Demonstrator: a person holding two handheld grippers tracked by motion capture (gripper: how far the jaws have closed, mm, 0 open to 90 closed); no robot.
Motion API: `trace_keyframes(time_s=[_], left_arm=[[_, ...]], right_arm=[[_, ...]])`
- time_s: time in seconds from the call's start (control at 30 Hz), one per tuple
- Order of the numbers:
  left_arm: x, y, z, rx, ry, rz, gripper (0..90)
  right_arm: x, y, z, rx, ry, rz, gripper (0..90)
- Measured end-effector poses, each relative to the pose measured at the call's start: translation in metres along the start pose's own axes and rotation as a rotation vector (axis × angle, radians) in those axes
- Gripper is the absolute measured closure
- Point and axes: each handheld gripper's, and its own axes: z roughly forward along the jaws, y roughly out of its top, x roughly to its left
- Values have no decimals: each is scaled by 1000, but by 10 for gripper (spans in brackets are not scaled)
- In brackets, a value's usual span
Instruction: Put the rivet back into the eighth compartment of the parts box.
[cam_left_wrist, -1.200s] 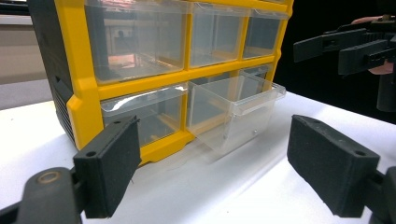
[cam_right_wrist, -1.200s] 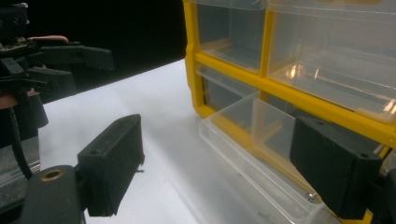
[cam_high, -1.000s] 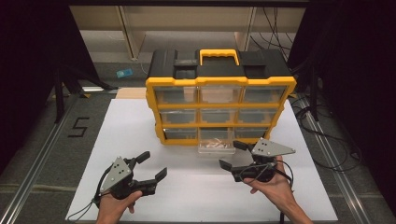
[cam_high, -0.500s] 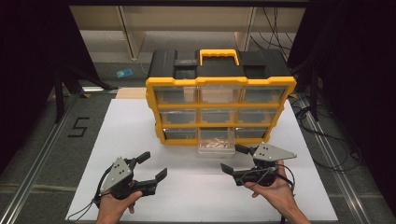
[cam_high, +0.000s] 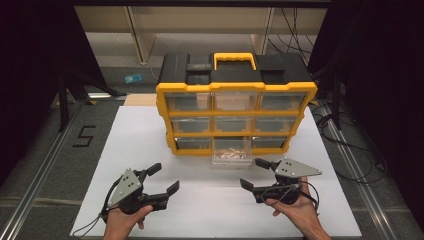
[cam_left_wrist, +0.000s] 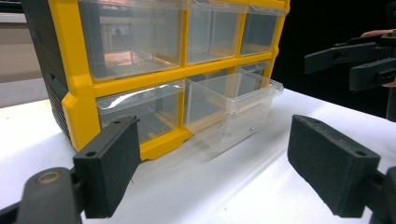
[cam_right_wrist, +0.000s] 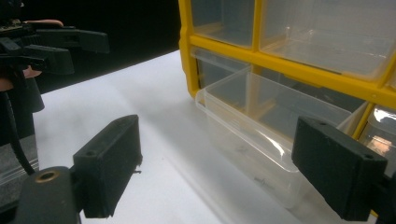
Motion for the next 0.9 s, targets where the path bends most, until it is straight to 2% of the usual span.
trace_keyframes(time_s=[0.03, 0.13, 0.17, 0.33, 0.53, 0.57, 0.63, 0.7, 0.73, 0.77, 0.9], left_arm=[[0, 0, 0, 1, -1, 1, 173], [0, 0, 0, 0, -2, 0, 173], [0, 0, 0, 2, -3, 1, 173], [0, 0, 0, 7, -7, 6, 173], [-1, -1, 0, 10, -9, 3, 172], [-1, -1, 1, 10, -10, 2, 172], [-1, -1, 1, 10, -10, 2, 172], [-1, -1, 1, 10, -10, 2, 172], [-1, -1, 1, 10, -10, 2, 172], [-1, -1, 1, 10, -10, 2, 172], [-1, -1, 1, 10, -10, 1, 173]], right_arm=[[0, -1, -1, 11, -7, 3, 166], [2, -3, -1, 2, -15, 3, 164], [2, -5, -2, -11, -23, -11, 164], [4, -7, -6, 1, -23, 12, 164], [4, -12, -10, -28, -25, 16, 161], [4, -12, -12, -10, -33, 10, 161], [4, -13, -14, -30, -50, 18, 161], [3, -14, -16, -24, -57, 13, 161], [2, -14, -15, -36, -51, 13, 161], [2, -14, -17, -8, -45, 13, 161], [1, -14, -15, -12, -47, 7, 161]])
